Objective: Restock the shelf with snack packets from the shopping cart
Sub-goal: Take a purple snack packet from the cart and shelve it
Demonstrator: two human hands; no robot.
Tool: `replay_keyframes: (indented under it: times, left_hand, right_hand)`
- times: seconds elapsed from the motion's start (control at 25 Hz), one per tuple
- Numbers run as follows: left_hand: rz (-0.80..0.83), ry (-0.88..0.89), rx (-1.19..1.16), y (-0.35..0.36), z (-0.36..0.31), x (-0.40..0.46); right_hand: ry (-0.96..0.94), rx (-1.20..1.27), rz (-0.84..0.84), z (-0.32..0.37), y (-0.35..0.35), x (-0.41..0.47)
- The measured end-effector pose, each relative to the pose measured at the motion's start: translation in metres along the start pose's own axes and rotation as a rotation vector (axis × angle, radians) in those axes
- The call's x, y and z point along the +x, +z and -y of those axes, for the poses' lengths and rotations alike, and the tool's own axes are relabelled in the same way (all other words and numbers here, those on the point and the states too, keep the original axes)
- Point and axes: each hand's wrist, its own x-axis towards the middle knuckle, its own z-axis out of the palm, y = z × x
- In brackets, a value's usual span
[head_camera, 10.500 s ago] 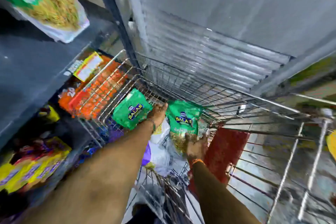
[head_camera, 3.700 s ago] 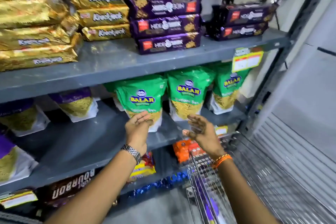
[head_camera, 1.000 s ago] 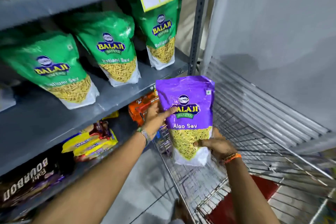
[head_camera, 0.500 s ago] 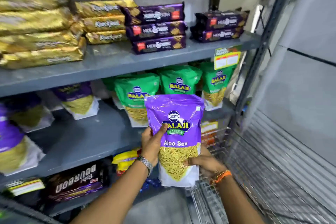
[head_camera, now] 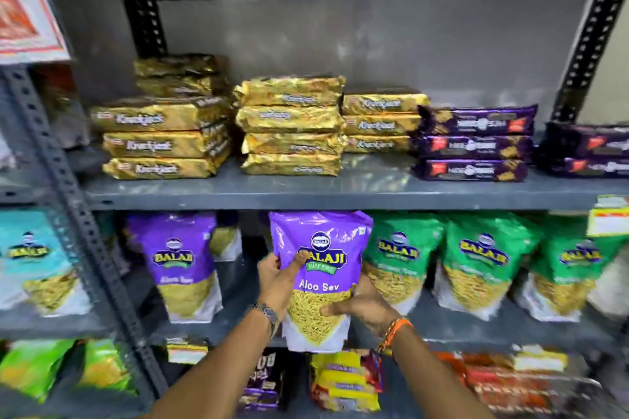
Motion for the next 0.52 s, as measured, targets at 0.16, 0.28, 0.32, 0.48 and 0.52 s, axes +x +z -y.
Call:
replay_keyframes:
  times: [0.16, 0.28, 0.32, 0.48, 0.52]
  left_hand:
    - [0.018, 0.07, 0.055, -0.039, 0.001, 0.04]
    - [-0.003, 0.112, 0.07, -0.06, 0.009, 0.066]
    - [-0.016, 0.134, 0.074, -0.067, 0.013, 0.073]
    - [-0.071, 0.165, 0.059, -0.088, 0.026, 0.09]
    - [-0.083, 0.174, 0.049, -0.089, 0.026, 0.093]
  right_hand:
    - [-0.022, -0.001, 0.025, -0.019, 0.025, 0.058]
    - [-0.044, 0.002, 0.013, -0.036, 0.036, 0.09]
    - [-0.051, -0.021, 0.011, -0.043, 0.039, 0.096]
    - [-0.086, -0.037, 0.014, -0.06, 0.044, 0.106]
    - [-0.105, 0.008, 0.01, -0.059, 0.045, 0.108]
